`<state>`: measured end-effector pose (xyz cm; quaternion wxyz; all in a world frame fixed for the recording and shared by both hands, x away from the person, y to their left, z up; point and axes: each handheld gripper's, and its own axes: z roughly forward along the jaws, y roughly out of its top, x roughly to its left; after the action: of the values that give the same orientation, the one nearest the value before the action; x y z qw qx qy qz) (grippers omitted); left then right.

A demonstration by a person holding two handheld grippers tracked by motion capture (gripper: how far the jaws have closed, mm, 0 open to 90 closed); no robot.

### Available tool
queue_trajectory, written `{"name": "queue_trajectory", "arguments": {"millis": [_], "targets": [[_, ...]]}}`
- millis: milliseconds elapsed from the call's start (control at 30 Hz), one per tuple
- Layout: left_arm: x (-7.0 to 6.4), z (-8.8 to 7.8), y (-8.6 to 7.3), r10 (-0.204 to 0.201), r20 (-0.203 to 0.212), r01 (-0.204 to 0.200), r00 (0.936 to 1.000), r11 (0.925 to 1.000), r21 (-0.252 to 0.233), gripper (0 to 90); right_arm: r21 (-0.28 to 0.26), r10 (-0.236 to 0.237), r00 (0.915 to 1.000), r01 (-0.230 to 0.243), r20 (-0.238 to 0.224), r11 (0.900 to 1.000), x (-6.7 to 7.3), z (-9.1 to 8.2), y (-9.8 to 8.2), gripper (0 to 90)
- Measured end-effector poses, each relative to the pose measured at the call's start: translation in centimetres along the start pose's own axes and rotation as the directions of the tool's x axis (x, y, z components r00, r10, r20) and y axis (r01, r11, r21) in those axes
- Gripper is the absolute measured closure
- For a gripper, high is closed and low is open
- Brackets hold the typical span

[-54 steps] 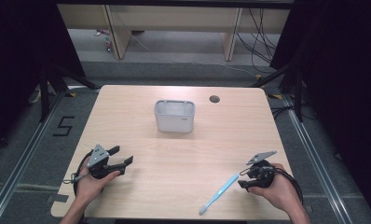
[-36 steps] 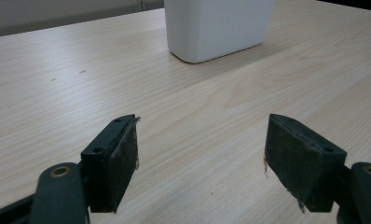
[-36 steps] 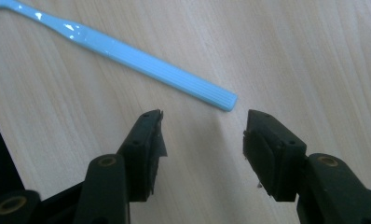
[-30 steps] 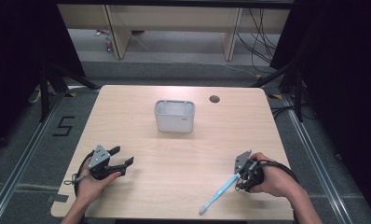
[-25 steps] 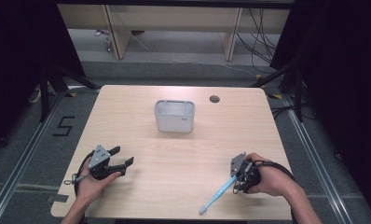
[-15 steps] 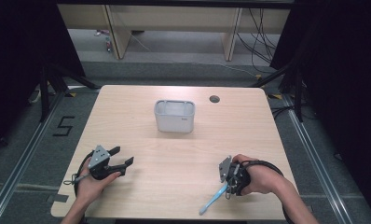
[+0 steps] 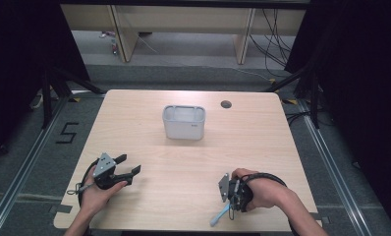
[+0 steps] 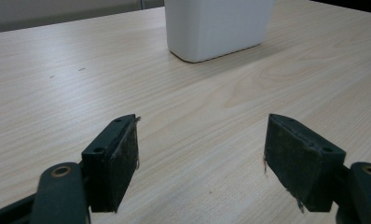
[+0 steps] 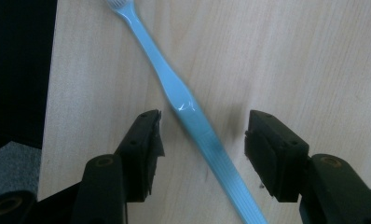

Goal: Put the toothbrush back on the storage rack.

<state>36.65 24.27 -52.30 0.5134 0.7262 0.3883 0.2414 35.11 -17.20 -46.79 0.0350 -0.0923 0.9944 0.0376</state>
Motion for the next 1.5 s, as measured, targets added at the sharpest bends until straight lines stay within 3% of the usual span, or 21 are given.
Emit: {"name": "queue_trajectory", "arguments": {"millis": [33,67,167,200,233,267,300,400,567,600,667,700,733,867,900,1067,1100,1200,1233,1400,1500], "targets": [[0.0,0.0,0.0,-0.001,0.000,0.001,1.0000,1.0000,0.000,25.5,0.009,0.036,0.9993,-0.037,0.007,0.999,0.3,-0.1,0.1,45.7],[0.0,0.0,0.0,-0.001,0.000,0.001,1.0000,1.0000,0.000,25.5,-0.002,-0.015,0.9999,0.015,0.000,1.000,0.1,0.0,0.3,46.0],[0.0,0.0,0.0,0.000,0.000,0.000,1.0000,1.0000,0.000,25.5,-0.002,-0.026,0.9996,0.026,-0.009,1.000,0.2,0.1,0.5,46.9],[0.0,0.0,0.0,0.000,0.000,0.000,1.0000,1.0000,0.000,25.5,0.018,0.016,0.9997,-0.016,-0.020,1.000,0.5,0.2,0.6,48.0],[0.0,0.0,0.0,0.001,0.000,-0.001,1.0000,1.0000,0.000,25.5,0.016,0.008,0.9998,-0.008,-0.021,1.000,0.5,0.2,0.6,48.6],[0.0,0.0,0.0,0.001,0.000,-0.001,1.0000,1.0000,0.000,25.5,0.009,-0.040,0.9989,0.040,-0.025,0.999,0.2,0.4,0.7,49.2],[0.0,0.0,0.0,0.000,0.001,0.000,1.0000,1.0000,-0.001,25.5,0.022,0.002,0.9996,-0.002,-0.029,1.000,0.4,0.3,0.7,50.0],[0.0,0.0,0.0,-0.005,-0.001,0.005,1.0000,1.0000,-0.001,25.5,0.020,-0.062,0.9976,0.062,-0.033,0.998,0.0,0.5,0.8,52.2],[0.0,0.0,0.0,-0.001,0.001,0.001,1.0000,1.0000,-0.002,25.5,0.041,-0.022,0.9988,0.024,-0.043,0.999,0.2,0.6,0.9,55.2],[0.0,-0.1,0.0,0.000,-0.003,0.000,1.0000,1.0000,0.003,25.5,0.026,-0.080,0.9953,0.081,-0.054,0.996,-0.1,0.8,1.0,56.8],[0.0,0.0,0.0,0.001,0.001,-0.001,1.0000,1.0000,-0.001,25.5,0.021,-0.092,0.9938,0.094,-0.062,0.995,-0.1,0.8,1.1,58.1],[0.0,0.0,0.0,0.001,0.001,-0.001,1.0000,1.0000,-0.001,25.5,0.021,-0.092,0.9938,0.094,-0.062,0.995,-0.1,0.8,1.1,58.1],[0.0,0.0,0.0,0.001,0.002,-0.001,1.0000,1.0000,0.000,25.5,0.040,-0.041,0.9972,0.044,-0.063,0.998,0.2,0.7,1.1,59.5],[0.0,0.0,0.0,0.001,0.002,-0.001,1.0000,1.0000,0.000,25.5,0.033,-0.053,0.9961,0.055,-0.070,0.998,0.1,0.7,1.1,64.7],[0.0,0.0,0.0,0.001,0.002,-0.001,1.0000,1.0000,-0.001,25.5,0.020,-0.082,0.9938,0.084,-0.075,0.996,-0.1,0.8,1.2,67.9],[0.0,0.0,0.0,0.002,0.001,-0.002,1.0000,1.0000,-0.001,25.5,0.021,-0.062,0.9950,0.064,-0.078,0.998,0.0,0.7,1.2,73.5],[0.0,0.0,0.0,0.002,0.002,-0.002,1.0000,1.0000,-0.001,25.5,0.044,0.001,0.9971,0.003,-0.077,0.999,0.4,0.6,1.2,77.1],[0.0,0.0,0.0,0.004,0.002,-0.004,1.0000,1.0000,0.000,25.5,0.044,0.006,0.9973,-0.002,-0.074,0.999,0.3,0.6,1.1,78.5],[-0.1,0.0,0.0,0.003,0.002,-0.003,1.0000,1.0000,-0.001,25.5,0.024,-0.036,0.9969,0.037,-0.070,0.999,-0.1,0.8,1.1,78.6],[0.0,0.0,0.0,0.001,0.002,-0.001,1.0000,1.0000,0.000,25.5,0.033,0.003,0.9975,-0.001,-0.071,0.999,-0.1,0.7,1.1,78.5],[-0.1,-0.1,0.0,0.001,-0.003,-0.001,1.0000,1.0000,0.008,25.5,0.022,-0.014,0.9974,0.016,-0.071,1.000,-0.2,0.8,1.1,78.7]]}}
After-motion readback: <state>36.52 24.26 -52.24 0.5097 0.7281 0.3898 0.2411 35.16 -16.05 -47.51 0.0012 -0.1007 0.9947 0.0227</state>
